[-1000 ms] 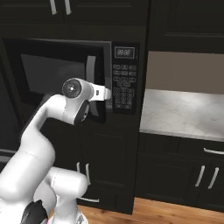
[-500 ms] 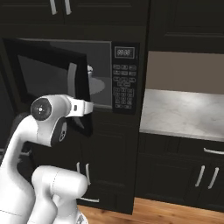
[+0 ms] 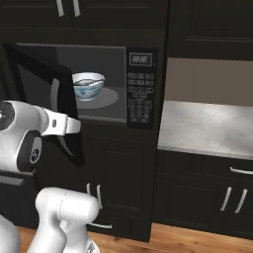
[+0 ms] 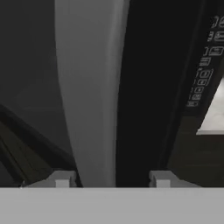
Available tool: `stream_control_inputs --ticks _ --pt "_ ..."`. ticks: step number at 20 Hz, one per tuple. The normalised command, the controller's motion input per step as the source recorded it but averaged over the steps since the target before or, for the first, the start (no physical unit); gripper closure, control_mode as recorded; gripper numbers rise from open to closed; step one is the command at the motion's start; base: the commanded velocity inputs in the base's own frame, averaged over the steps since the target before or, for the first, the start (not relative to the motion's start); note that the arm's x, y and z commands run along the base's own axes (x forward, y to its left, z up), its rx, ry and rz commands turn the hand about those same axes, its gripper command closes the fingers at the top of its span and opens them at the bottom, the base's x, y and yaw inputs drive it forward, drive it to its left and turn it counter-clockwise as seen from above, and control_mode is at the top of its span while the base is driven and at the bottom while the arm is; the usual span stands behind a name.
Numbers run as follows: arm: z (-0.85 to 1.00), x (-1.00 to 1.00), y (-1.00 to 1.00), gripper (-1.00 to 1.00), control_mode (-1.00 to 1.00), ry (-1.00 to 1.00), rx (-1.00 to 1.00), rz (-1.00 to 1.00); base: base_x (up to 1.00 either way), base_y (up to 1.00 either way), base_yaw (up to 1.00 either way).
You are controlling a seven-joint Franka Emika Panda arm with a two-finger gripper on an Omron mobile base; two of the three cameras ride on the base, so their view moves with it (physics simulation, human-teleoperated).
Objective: The microwave is finished heating the fish and sweet potato. Take the bowl containing the food and place it on the dining counter.
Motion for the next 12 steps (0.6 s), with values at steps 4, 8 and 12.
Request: stream_control_inputs --ticks 4,8,12 --pt "0.03 -1.0 -0.39 -1.0 -1.0 -0.11 0.02 0.05 0.0 0.0 0.0" --pt "0.05 -0.79 -1.0 -1.0 -1.0 0.0 0.17 0.09 0.0 0.0 0.0" --pt "0.0 -0.07 -1.0 -1.0 -1.0 0.03 0.4 0.19 0.0 0.0 0.0"
